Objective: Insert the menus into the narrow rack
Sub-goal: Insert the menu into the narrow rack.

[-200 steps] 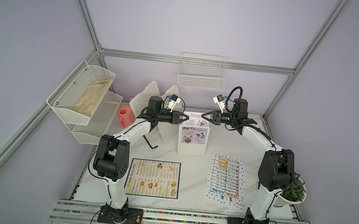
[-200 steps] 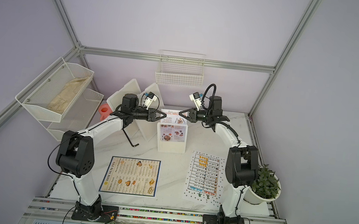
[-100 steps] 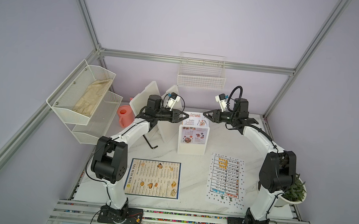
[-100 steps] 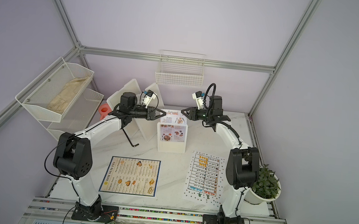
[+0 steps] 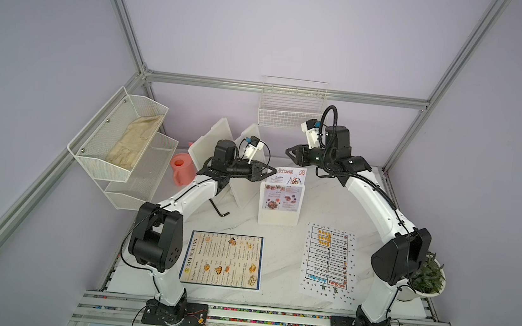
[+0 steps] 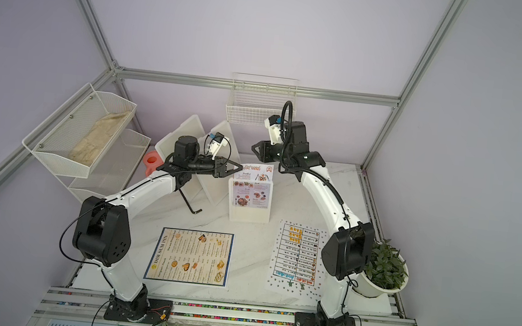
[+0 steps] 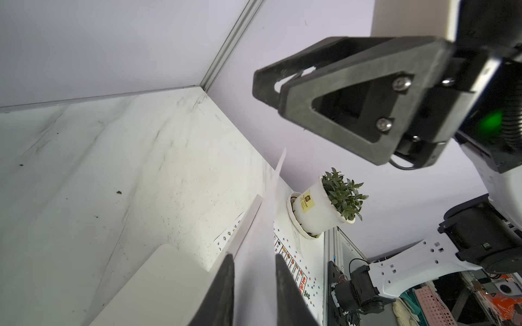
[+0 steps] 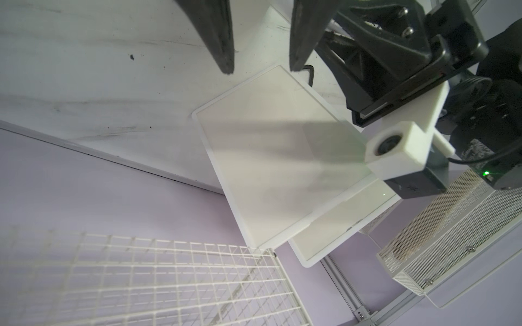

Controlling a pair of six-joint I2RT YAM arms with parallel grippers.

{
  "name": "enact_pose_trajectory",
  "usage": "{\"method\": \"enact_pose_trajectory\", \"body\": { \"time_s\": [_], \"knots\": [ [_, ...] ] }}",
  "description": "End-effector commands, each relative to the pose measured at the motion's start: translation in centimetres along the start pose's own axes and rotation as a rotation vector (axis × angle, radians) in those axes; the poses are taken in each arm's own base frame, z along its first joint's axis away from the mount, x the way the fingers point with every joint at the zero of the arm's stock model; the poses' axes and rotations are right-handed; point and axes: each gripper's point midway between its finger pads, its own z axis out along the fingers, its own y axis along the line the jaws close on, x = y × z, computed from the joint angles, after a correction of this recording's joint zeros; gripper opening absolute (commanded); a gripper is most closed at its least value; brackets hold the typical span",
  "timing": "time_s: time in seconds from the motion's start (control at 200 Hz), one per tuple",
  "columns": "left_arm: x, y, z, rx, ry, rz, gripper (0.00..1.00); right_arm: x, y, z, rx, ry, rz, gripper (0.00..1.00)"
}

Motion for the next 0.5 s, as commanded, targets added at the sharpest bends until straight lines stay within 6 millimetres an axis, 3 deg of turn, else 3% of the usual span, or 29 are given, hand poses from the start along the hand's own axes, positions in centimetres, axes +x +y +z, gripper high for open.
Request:
{"method": "enact_pose_trajectory", "body": {
  "time_s": [0.0,0.495],
  "knots": [
    [-0.8,-2.0,-0.8,0.019,-0.035,0.05,0.24,2.4,-1.0,0.8,0.091,0.106,0.008,0.36],
    [-0.8,-2.0,-1.0,0.016,-0.037,0.053,0.29,5.3,0.5,1.7,0.082,0.186,0.002,0.35]
  ]
}}
